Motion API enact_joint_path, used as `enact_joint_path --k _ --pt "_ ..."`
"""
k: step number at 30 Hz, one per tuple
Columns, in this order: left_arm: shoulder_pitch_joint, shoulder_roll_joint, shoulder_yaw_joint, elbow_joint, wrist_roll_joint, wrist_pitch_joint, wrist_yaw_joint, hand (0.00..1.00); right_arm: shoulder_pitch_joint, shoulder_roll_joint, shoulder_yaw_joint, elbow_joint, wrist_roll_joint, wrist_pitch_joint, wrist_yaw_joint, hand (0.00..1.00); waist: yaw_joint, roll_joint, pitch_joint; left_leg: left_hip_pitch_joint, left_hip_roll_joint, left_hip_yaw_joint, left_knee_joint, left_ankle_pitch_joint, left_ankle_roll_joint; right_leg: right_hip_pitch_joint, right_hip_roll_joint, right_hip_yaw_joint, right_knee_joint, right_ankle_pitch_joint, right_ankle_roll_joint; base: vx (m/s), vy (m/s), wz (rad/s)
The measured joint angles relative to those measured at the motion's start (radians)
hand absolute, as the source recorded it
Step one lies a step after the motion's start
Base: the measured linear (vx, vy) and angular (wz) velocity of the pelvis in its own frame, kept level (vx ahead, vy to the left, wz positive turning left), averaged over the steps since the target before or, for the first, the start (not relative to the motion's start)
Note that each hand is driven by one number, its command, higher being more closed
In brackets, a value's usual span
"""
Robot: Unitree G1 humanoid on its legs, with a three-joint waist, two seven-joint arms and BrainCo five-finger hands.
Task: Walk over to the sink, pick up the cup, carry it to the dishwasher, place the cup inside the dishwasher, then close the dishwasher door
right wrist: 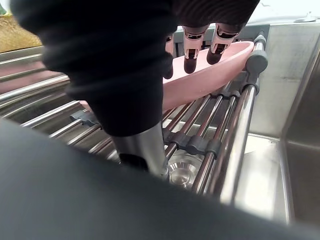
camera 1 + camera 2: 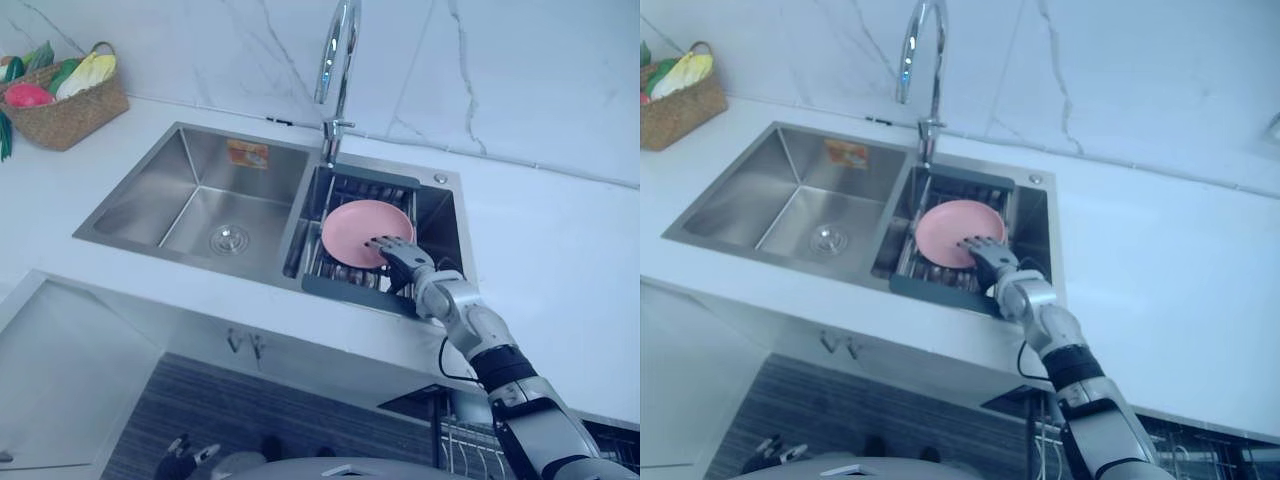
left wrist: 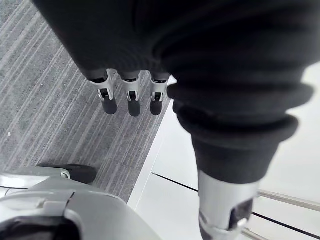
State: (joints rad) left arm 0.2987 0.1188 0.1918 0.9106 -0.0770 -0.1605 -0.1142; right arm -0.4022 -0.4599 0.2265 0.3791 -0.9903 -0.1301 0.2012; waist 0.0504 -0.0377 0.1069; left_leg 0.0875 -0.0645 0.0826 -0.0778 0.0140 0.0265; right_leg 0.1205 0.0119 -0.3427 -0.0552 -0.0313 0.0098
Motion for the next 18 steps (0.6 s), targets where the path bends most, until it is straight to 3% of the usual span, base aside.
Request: enact_joint_path --k 10,11,18 --pt "0.0 0.0 -0.001 -0.008 0.0 0.0 0.0 0.0 -0.02 0.001 0.001 0.036 -0.037 0.009 -0.054 0.0 0.006 -0.002 0.01 -0.002 -0.002 -0.005 -0.001 0.004 0.004 0.0 0.0 -0.011 0.0 0.0 0.0 0.0 0.0 0.01" --pt "0.0 0.0 -0.002 -0.008 -0.001 0.0 0.0 0.0 -0.025 0.001 0.001 0.041 -0.038 0.021 -0.067 1.0 0.005 -0.002 0.012 -0.003 -0.002 -0.01 -0.004 0.005 0.005 0.001 -0.001 -0.016 0.0 0.0 0.0 -0.03 0.004 0.09" --pt "0.001 0.0 -0.006 -0.007 0.0 0.0 0.0 0.0 -0.047 0.002 0.002 0.076 -0.078 0.047 -0.146 1.0 0.014 -0.006 0.019 -0.007 -0.004 -0.025 -0.006 0.01 0.006 0.002 -0.002 -0.027 0.0 0.0 0.0 -0.02 0.007 0.07"
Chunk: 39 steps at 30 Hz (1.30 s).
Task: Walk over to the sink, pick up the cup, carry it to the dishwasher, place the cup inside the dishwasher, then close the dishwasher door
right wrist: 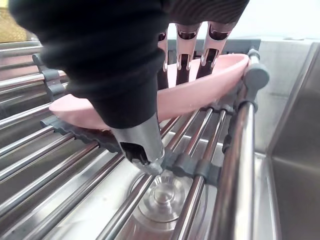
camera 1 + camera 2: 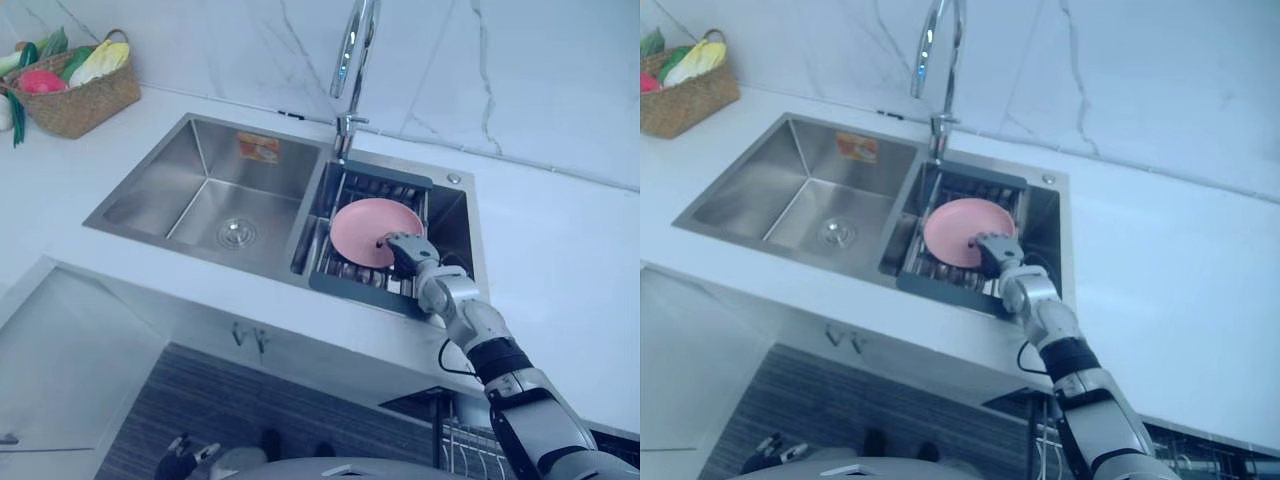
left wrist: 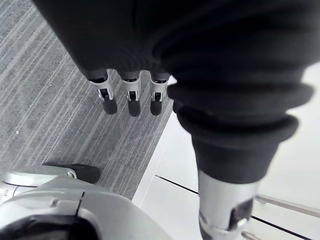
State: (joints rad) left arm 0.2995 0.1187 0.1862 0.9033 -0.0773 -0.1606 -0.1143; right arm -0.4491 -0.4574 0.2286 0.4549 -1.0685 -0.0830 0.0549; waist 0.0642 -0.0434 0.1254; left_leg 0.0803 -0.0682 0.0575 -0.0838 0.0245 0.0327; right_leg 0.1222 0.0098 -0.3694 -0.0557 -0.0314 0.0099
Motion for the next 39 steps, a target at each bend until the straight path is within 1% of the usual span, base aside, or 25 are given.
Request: enact_joint_path --k 3,7,9,12,14,15,17,18,21,25,29,30,35,36,39 --pt "0.0 0.0 0.0 0.0 0.0 0.0 0.0 0.0 -0.006 0.006 0.0 0.011 -0.021 0.0 -0.044 1.0 0.001 0.0 0.0 0.0 0.0 0.0 0.0 0.0 0.0 0.0 0.0 -0.001 0.0 0.0 0.0 0.0 0.0 0.0" --pt "-0.001 0.0 0.0 0.0 0.0 0.0 -0.001 0.0 -0.024 0.015 0.007 0.034 -0.04 -0.001 -0.05 1.0 -0.002 -0.001 0.0 0.0 0.0 0.001 0.0 0.001 0.0 0.0 0.0 0.0 0.0 0.0 0.0 0.0 0.0 0.0" --pt "0.0 0.0 0.0 0.0 0.0 0.0 -0.001 0.0 -0.027 0.015 0.014 0.035 -0.06 0.0 -0.064 1.0 0.0 -0.001 0.0 0.0 0.0 0.001 0.0 0.001 0.0 0.0 0.0 0.0 0.0 0.0 0.0 0.0 0.0 0.0" --pt "-0.001 0.0 0.0 0.0 0.0 -0.001 -0.001 0.0 -0.03 0.015 0.026 0.035 -0.07 0.0 -0.094 1.0 0.0 -0.002 0.0 0.001 0.0 0.002 0.0 0.001 0.0 0.0 0.0 0.0 0.0 0.0 0.0 0.0 0.0 0.0" --pt "0.0 0.001 0.0 0.0 0.0 -0.001 0.0 0.0 -0.03 0.015 0.026 0.035 -0.069 0.0 -0.132 1.0 0.0 -0.002 0.0 0.001 0.0 0.005 0.0 0.001 0.0 0.0 -0.001 0.001 0.0 0.0 0.0 0.0 0.0 0.0" --pt "0.0 0.001 0.0 0.0 0.0 -0.002 0.0 0.0 -0.03 0.015 0.026 0.035 -0.069 0.0 -0.133 1.0 0.0 -0.002 0.0 0.001 0.0 0.007 0.0 0.001 0.0 0.0 -0.001 0.001 0.0 0.0 0.0 0.0 0.0 0.0" --pt "0.0 0.001 0.0 0.0 0.0 -0.007 0.0 0.0 -0.03 0.015 0.026 0.035 -0.066 -0.001 -0.167 1.0 0.0 -0.002 0.0 0.001 0.001 0.017 0.0 0.001 0.0 0.001 -0.001 0.002 0.0 0.0 0.0 0.0 0.0 0.0" --pt "0.0 0.001 0.001 0.0 0.0 -0.008 0.0 0.0 -0.03 0.015 0.026 0.035 -0.065 -0.001 -0.169 1.0 -0.001 -0.002 0.0 0.002 0.001 0.019 0.0 0.001 0.0 0.001 -0.001 0.002 0.0 0.0 0.0 -0.02 0.014 -0.04" --pt "0.0 0.001 0.004 0.0 0.0 -0.016 0.0 0.0 -0.03 0.015 0.025 0.033 -0.055 -0.002 -0.199 1.0 -0.004 -0.002 0.0 0.005 0.001 0.023 0.0 0.001 0.0 0.004 -0.001 0.003 0.001 0.0 0.0 -0.01 0.007 -0.02" --pt "0.0 0.001 0.007 -0.001 0.0 -0.018 0.0 0.0 -0.029 0.015 0.021 0.028 -0.012 -0.003 -0.242 1.0 -0.009 -0.002 0.0 0.011 0.001 0.024 0.0 0.0 0.0 0.01 -0.002 0.005 0.0 0.0 0.0 0.0 0.0 0.0" --pt "0.004 0.001 0.007 0.0 0.0 -0.022 0.0 0.0 -0.027 0.015 0.004 -0.001 0.022 -0.014 -0.252 1.0 -0.011 -0.002 0.0 0.012 0.001 0.026 0.0 0.0 0.0 0.01 -0.002 0.005 0.0 0.0 0.0 -0.02 0.006 0.0" --pt "0.007 0.001 0.007 0.0 0.0 -0.024 0.0 0.0 -0.026 0.014 -0.007 -0.016 0.027 -0.023 -0.254 1.0 -0.012 -0.002 0.0 0.012 0.001 0.027 0.0 0.0 -0.001 0.011 -0.002 0.005 0.0 0.001 0.0 0.0 0.0 0.0" --pt "0.009 0.001 0.007 0.0 0.0 -0.025 0.001 0.0 -0.026 0.013 -0.021 -0.048 0.075 -0.029 -0.269 1.0 -0.016 -0.002 0.0 0.017 0.002 0.036 0.002 0.0 -0.001 0.016 -0.002 0.006 0.0 0.001 0.0 0.0 0.0 0.0" --pt "0.009 0.0 0.007 0.0 0.0 -0.026 0.002 0.0 -0.025 0.013 -0.034 -0.048 0.087 -0.033 -0.282 1.0 -0.016 -0.002 0.0 0.019 0.002 0.041 0.005 0.0 -0.001 0.017 -0.002 0.008 0.0 0.001 0.0 0.0 0.0 0.0" --pt "0.009 0.0 0.007 0.0 -0.001 -0.03 0.002 0.0 -0.025 0.012 -0.064 -0.056 0.1 -0.031 -0.285 1.0 -0.018 -0.002 0.0 0.021 0.002 0.053 0.005 0.0 -0.001 0.018 -0.002 0.009 0.0 0.001 0.0 -0.01 0.005 -0.01"
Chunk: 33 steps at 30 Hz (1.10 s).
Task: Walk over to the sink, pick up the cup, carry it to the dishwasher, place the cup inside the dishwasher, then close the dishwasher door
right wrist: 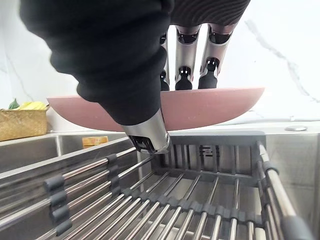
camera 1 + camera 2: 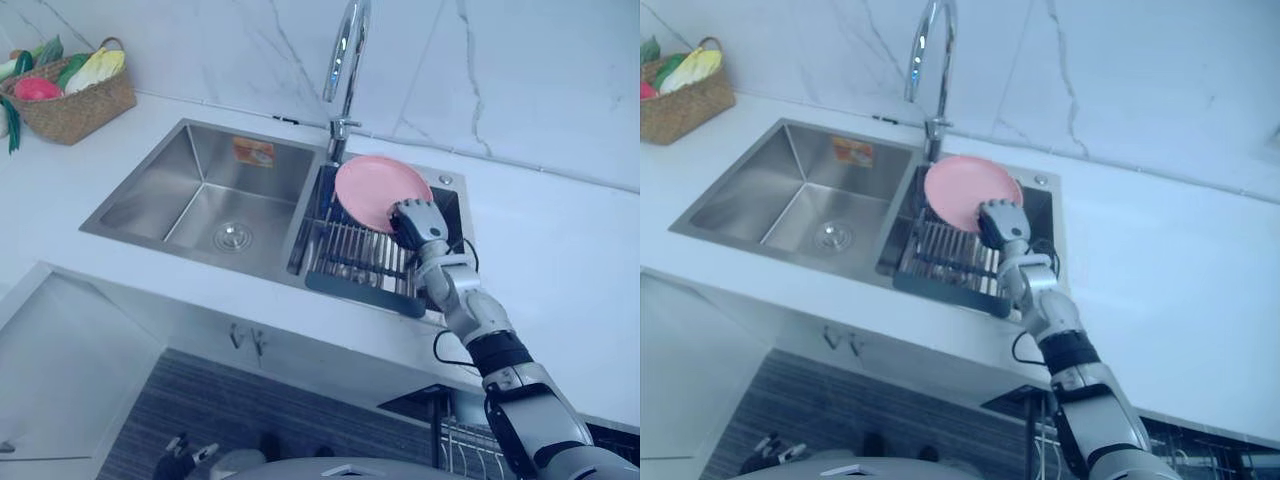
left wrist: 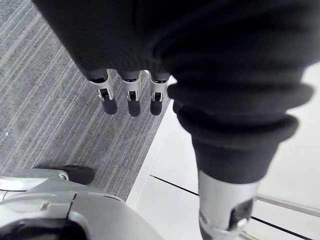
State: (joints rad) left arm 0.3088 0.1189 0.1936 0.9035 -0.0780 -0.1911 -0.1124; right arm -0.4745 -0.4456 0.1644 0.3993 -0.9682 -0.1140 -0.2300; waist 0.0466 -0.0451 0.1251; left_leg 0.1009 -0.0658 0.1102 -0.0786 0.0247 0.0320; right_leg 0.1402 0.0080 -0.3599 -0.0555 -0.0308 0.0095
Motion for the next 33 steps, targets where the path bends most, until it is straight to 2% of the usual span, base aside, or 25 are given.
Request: enact_joint_path --k 2,11,14,17,18,20,21,23,24,25,26,27,28,29,30,31,32,33 --pt "0.0 0.0 0.0 0.0 0.0 -0.009 0.0 0.0 0.004 -0.001 -0.025 -0.014 0.021 0.001 0.0 1.0 -0.004 0.0 0.0 0.0 0.0 0.002 0.0 0.0 0.0 0.0 0.0 0.001 0.0 0.0 -0.001 0.0 0.0 0.0" --pt "0.007 0.0 -0.042 0.0 0.016 -0.051 -0.005 0.0 0.159 -0.024 -0.167 -0.315 0.133 -0.012 -0.006 1.0 -0.031 0.008 -0.004 0.009 0.004 0.07 0.0 -0.001 -0.001 -0.014 0.003 0.071 -0.007 0.021 -0.001 -0.02 0.018 -0.22" --pt "0.007 0.009 -0.08 0.0 0.064 -0.054 -0.021 0.0 0.246 -0.029 -0.23 -0.439 0.161 -0.009 0.0 1.0 -0.06 0.008 -0.005 0.008 0.011 0.137 0.001 -0.004 0.004 -0.042 0.01 0.144 -0.003 0.042 0.0 -0.06 0.039 -0.74" --pt "-0.011 0.021 -0.098 0.016 0.09 -0.05 -0.026 0.0 0.318 -0.031 -0.308 -0.522 0.194 -0.011 0.0 1.0 -0.092 0.011 -0.007 0.007 0.032 0.231 0.001 -0.026 0.037 -0.088 0.032 0.25 0.011 0.071 0.004 -0.09 0.044 -1.15" --pt "-0.022 0.025 -0.099 0.023 0.104 -0.048 -0.026 0.0 0.341 -0.031 -0.332 -0.548 0.196 -0.012 0.001 1.0 -0.101 0.01 -0.008 0.007 0.047 0.292 0.001 -0.03 0.043 -0.116 0.023 0.218 0.03 0.025 -0.003 -0.12 0.042 -1.3" --pt "-0.031 0.025 -0.098 0.033 0.11 -0.046 -0.026 0.0 0.349 -0.031 -0.333 -0.56 0.2 -0.025 0.001 1.0 -0.105 0.019 -0.011 -0.007 0.09 0.408 0.012 -0.045 0.042 -0.172 -0.023 0.045 0.141 -0.003 -0.012 -0.14 0.048 -1.68" --pt "-0.037 0.031 -0.096 0.042 0.111 -0.045 -0.024 0.0 0.35 -0.031 -0.331 -0.559 0.206 -0.036 0.004 1.0 -0.104 0.026 -0.014 -0.012 0.117 0.465 0.024 -0.058 0.045 -0.197 -0.055 -0.044 0.211 -0.017 -0.03 -0.12 0.037 -1.92" --pt "-0.055 0.044 -0.08 0.051 0.099 -0.032 -0.02 0.0 0.351 -0.031 -0.332 -0.559 0.223 -0.052 0.009 1.0 -0.112 0.033 -0.019 -0.003 0.185 0.595 0.053 -0.062 0.035 -0.197 -0.169 -0.241 0.416 -0.075 -0.048 -0.06 -0.006 -1.8" --pt "-0.063 0.048 -0.077 0.051 0.096 -0.026 -0.018 0.0 0.351 -0.031 -0.332 -0.559 0.225 -0.058 0.009 1.0 -0.112 0.032 -0.019 0.002 0.201 0.623 0.064 -0.063 0.031 -0.182 -0.199 -0.28 0.449 -0.086 -0.053 0.05 -0.08 -1.5" --pt "-0.071 0.062 -0.075 0.047 0.068 -0.024 -0.004 0.0 0.351 -0.031 -0.329 -0.559 0.225 -0.072 0.009 1.0 -0.109 0.028 -0.022 0.008 0.224 0.676 0.097 -0.062 0.025 -0.146 -0.264 -0.356 0.49 -0.078 -0.064 0.09 -0.163 -1.18" --pt "-0.072 0.067 -0.069 0.045 0.054 -0.024 0.001 0.0 0.351 -0.031 -0.328 -0.56 0.225 -0.081 0.01 1.0 -0.107 0.009 -0.034 0.004 0.235 0.7 0.126 -0.069 0.018 -0.126 -0.297 -0.391 0.487 -0.022 -0.104 0.1 -0.206 -1.57" --pt "-0.081 0.08 -0.046 0.045 0.031 -0.018 0.011 0.0 0.344 -0.037 -0.327 -0.567 0.226 -0.088 0.012 1.0 -0.093 -0.009 -0.045 -0.016 0.273 0.717 0.217 -0.104 -0.021 -0.119 -0.308 -0.413 0.458 0.08 -0.108 0.02 -0.312 -1.62" --pt "-0.091 0.066 -0.04 0.053 0.016 -0.012 0.017 0.0 0.345 -0.043 -0.327 -0.572 0.232 -0.089 0.015 1.0 -0.073 -0.007 -0.044 -0.035 0.279 0.691 0.225 -0.122 -0.039 -0.123 -0.277 -0.419 0.401 0.1 -0.107 -0.18 -0.303 -1.91" --pt "-0.092 0.045 -0.045 0.055 0.008 -0.011 0.016 0.0 0.343 -0.049 -0.335 -0.581 0.238 -0.091 0.02 1.0 -0.064 0.025 -0.06 -0.039 0.252 0.671 0.158 -0.085 -0.03 -0.104 -0.214 -0.367 0.273 0.113 -0.063 -0.25 -0.245 -1.51" --pt "-0.09 0.027 -0.046 0.054 0.002 -0.012 0.016 0.0 0.339 -0.064 -0.337 -0.581 0.244 -0.1 0.023 1.0 -0.061 0.046 -0.059 -0.035 0.261 0.695 0.137 -0.078 -0.035 -0.102 -0.2 -0.36 0.288 0.067 -0.063 -0.21 -0.095 -1.18" --pt "-0.092 0.03 -0.038 0.058 -0.001 -0.01 0.018 0.0 0.356 -0.055 -0.326 -0.577 0.266 -0.11 0.036 1.0 -0.066 0.017 -0.064 -0.025 0.247 0.742 0.151 -0.067 -0.026 -0.077 -0.249 -0.366 0.343 -0.034 -0.059 0.02 -0.155 -0.95" --pt "-0.086 0.034 -0.034 0.059 -0.005 -0.002 0.019 0.0 0.361 -0.051 -0.31 -0.576 0.273 -0.124 0.051 1.0 -0.061 0.01 -0.061 -0.018 0.254 0.775 0.181 -0.067 -0.026 -0.033 -0.262 -0.366 0.302 -0.033 -0.041 0.09 -0.216 -0.89" --pt "-0.083 0.037 -0.034 0.058 -0.006 0.0 0.019 0.0 0.359 -0.051 -0.302 -0.578 0.277 -0.134 0.058 1.0 -0.054 -0.007 -0.065 -0.017 0.262 0.795 0.198 -0.067 -0.027 -0.009 -0.255 -0.352 0.247 -0.007 -0.002 0.06 -0.352 -0.95"
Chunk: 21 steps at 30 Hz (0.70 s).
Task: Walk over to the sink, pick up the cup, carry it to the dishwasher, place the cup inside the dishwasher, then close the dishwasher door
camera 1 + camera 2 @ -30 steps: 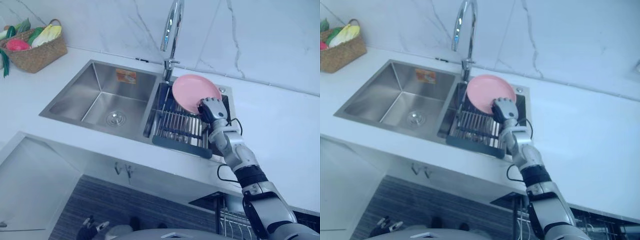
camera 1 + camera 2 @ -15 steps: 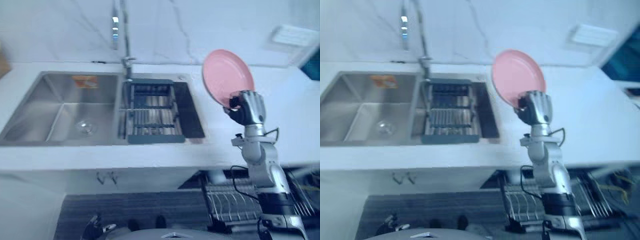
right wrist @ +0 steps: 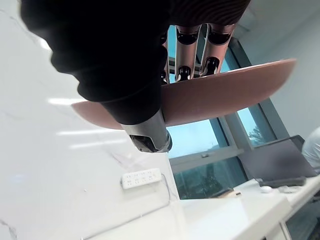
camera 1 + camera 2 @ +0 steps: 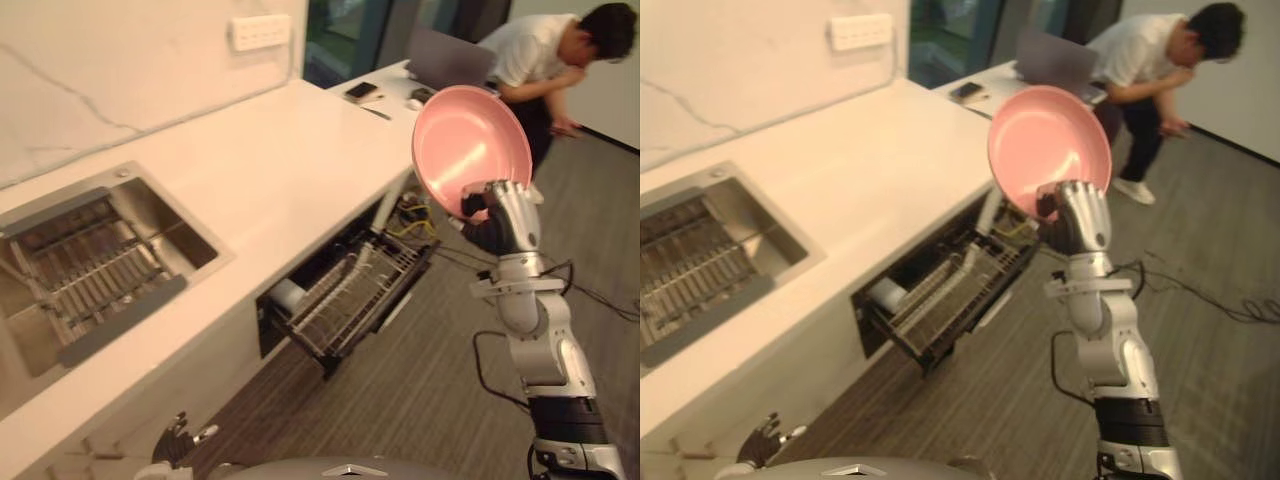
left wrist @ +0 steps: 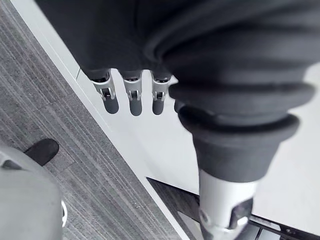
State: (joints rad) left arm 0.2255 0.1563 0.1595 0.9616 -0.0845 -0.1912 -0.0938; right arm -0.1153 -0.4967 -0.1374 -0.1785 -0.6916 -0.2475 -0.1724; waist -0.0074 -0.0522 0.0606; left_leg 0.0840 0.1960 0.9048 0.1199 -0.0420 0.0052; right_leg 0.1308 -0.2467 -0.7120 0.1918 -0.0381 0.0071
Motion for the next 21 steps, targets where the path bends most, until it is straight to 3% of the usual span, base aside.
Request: enact_joint_path --k 1,2,3,4,6,12,21 --pt "0.004 0.003 0.013 -0.005 0.001 0.012 0.0 0.0 -0.001 -0.002 0.008 -0.002 0.021 -0.018 0.027 1.0 0.012 -0.005 0.007 -0.002 0.028 0.026 0.042 -0.002 -0.004 0.037 0.05 0.043 -0.118 0.034 0.054 -0.03 -0.263 -0.72" --pt "0.008 -0.006 0.019 -0.008 0.001 0.013 -0.001 0.0 0.0 -0.002 0.008 -0.002 0.03 -0.021 0.036 1.0 0.016 -0.003 0.01 -0.002 0.039 0.03 0.055 -0.004 -0.008 0.05 0.066 0.045 -0.154 0.037 0.056 -0.09 -0.287 -0.62" --pt "0.018 -0.03 0.025 -0.006 0.004 0.015 -0.001 0.0 0.016 -0.002 0.004 -0.004 0.042 -0.021 0.054 1.0 0.011 -0.002 0.015 -0.013 0.058 0.028 0.072 -0.009 -0.03 0.068 0.092 0.05 -0.204 0.038 0.058 -0.12 -0.211 -0.3" --pt "0.029 -0.055 0.033 -0.007 0.006 0.015 -0.002 0.0 0.044 0.0 -0.002 -0.005 0.061 -0.021 0.077 1.0 0.007 0.015 0.014 -0.012 0.07 0.026 0.069 -0.003 -0.058 0.08 0.11 0.048 -0.234 0.037 0.069 -0.12 -0.181 -0.18" --pt "0.043 -0.066 0.035 -0.005 0.007 0.014 -0.002 0.0 0.087 0.003 -0.001 -0.008 0.066 -0.019 0.109 1.0 0.007 0.028 0.015 -0.014 0.073 0.026 0.06 0.011 -0.062 0.084 0.122 0.047 -0.254 0.031 0.096 -0.11 -0.133 -0.01" --pt "0.09 -0.084 0.076 -0.009 0.011 0.003 0.004 0.0 0.142 0.065 0.016 -0.01 0.066 -0.012 0.146 1.0 0.019 0.018 0.025 -0.042 0.057 0.001 -0.003 0.064 -0.045 0.055 0.136 0.034 -0.255 0.035 0.094 -0.09 -0.021 0.11" --pt "0.08 -0.067 0.085 -0.032 0.011 -0.026 0.003 0.0 0.114 0.101 0.074 0.005 0.057 -0.004 0.166 1.0 0.039 -0.02 0.05 -0.11 0.03 -0.033 0.009 0.057 -0.011 0.009 0.114 0.003 -0.264 0.067 0.097 -0.01 0.088 0.12"
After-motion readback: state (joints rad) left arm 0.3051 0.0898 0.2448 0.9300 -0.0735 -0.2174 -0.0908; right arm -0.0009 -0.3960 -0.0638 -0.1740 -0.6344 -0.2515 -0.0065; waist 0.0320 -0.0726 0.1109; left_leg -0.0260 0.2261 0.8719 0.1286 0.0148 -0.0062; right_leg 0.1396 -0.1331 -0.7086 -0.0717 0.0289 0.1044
